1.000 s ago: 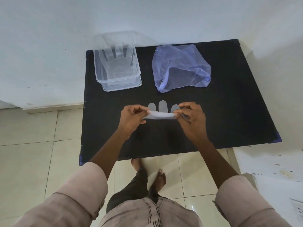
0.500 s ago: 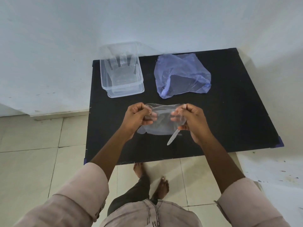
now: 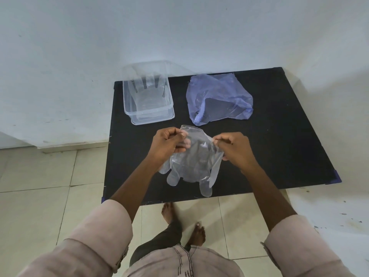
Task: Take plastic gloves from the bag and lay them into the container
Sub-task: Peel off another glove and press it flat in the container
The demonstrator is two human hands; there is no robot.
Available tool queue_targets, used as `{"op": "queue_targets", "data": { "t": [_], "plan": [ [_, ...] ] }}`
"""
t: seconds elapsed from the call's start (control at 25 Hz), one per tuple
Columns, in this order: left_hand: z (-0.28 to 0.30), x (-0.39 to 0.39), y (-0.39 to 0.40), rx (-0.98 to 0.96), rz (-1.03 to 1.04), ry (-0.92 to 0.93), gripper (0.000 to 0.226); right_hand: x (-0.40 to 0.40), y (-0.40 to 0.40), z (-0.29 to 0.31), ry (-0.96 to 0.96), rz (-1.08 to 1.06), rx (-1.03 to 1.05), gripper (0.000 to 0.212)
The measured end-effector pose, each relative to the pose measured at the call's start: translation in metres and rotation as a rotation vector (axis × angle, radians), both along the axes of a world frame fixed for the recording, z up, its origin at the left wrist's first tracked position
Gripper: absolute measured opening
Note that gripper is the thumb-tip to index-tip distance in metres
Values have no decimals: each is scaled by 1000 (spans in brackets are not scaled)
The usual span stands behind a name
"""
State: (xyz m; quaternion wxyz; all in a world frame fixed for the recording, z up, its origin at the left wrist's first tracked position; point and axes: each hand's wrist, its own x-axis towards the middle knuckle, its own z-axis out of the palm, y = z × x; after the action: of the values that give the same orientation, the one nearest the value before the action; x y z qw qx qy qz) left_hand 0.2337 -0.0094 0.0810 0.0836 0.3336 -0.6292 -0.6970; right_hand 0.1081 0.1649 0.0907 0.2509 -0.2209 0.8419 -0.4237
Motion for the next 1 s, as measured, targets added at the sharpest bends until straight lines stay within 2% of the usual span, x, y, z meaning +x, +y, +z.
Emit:
{"op": "queue_targets", "data": {
  "t": [0.08, 0.16, 0.36, 0.6, 0.88, 1.0],
  "plan": [
    [0, 1, 2, -6, 6, -6, 18, 1, 0, -1, -302, -197, -135, 15],
    [0, 2, 3, -19, 2, -18, 17, 0, 1, -2, -406, -290, -196, 12],
    [-3, 4, 9, -34, -5, -32, 16, -4, -1, 0, -325, -297, -145, 11],
    [-2, 7, 11, -41, 3, -30, 14, -5, -8, 14, -531, -348, -266, 13],
    [7, 8, 11, 0, 25, -15, 10, 1, -7, 16, -459, -265, -220, 14],
    [11, 6, 13, 31, 13, -6, 16, 4, -6, 16, -434, -246, -207, 15]
  ]
}}
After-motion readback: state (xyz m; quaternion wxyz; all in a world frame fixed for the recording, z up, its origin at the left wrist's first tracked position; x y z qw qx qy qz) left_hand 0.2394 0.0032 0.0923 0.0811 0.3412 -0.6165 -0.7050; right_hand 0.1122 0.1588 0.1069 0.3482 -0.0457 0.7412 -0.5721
